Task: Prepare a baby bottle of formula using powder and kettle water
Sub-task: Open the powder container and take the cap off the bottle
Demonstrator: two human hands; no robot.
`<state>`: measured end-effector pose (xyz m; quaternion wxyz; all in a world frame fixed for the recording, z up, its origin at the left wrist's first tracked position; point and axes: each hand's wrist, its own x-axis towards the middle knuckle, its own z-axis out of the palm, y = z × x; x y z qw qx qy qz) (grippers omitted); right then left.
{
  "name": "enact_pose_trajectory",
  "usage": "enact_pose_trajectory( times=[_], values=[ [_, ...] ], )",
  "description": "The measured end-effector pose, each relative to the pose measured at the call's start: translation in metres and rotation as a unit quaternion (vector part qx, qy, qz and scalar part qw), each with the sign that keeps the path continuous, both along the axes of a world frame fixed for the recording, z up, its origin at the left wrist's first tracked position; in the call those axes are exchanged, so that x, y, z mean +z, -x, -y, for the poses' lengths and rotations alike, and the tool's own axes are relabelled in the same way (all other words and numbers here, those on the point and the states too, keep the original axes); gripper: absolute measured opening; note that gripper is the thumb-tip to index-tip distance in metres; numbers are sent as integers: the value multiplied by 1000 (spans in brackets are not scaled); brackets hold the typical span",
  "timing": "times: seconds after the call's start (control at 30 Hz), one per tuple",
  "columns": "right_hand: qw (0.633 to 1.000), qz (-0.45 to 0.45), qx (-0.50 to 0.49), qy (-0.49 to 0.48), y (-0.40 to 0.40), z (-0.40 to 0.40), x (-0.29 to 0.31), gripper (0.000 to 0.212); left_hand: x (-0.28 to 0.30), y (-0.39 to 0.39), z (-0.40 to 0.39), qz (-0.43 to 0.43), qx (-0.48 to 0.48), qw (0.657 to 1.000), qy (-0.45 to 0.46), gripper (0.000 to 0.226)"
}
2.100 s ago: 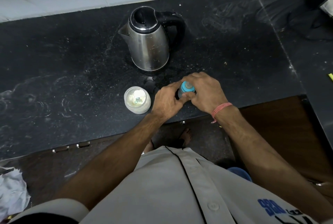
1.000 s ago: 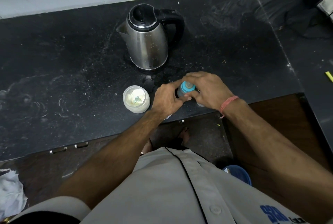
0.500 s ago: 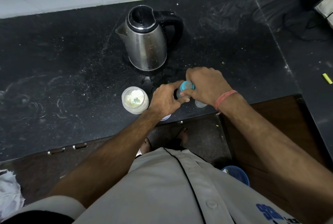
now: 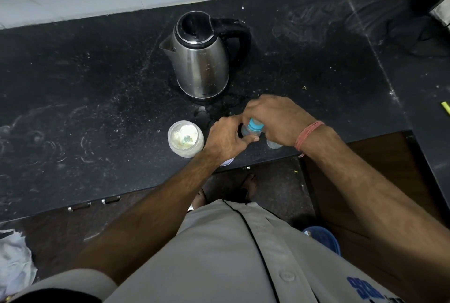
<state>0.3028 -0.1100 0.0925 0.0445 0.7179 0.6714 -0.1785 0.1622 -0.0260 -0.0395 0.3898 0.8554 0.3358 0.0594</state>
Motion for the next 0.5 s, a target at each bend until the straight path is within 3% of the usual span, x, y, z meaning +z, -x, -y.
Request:
enact_pose_trajectory(
  times=[0.17, 0.37, 0.5],
  values=[
    [999, -43, -13, -25, -7, 11, -1, 44, 0, 1, -1, 7, -11, 1000, 3, 50],
    [961, -101, -234, -106, -2, 48, -13, 60, 5, 0, -2, 23, -27, 999, 18, 58],
    [949, -87, -284, -101, 27, 70, -43, 48, 4, -1, -6, 59, 13, 998, 21, 59]
  ],
)
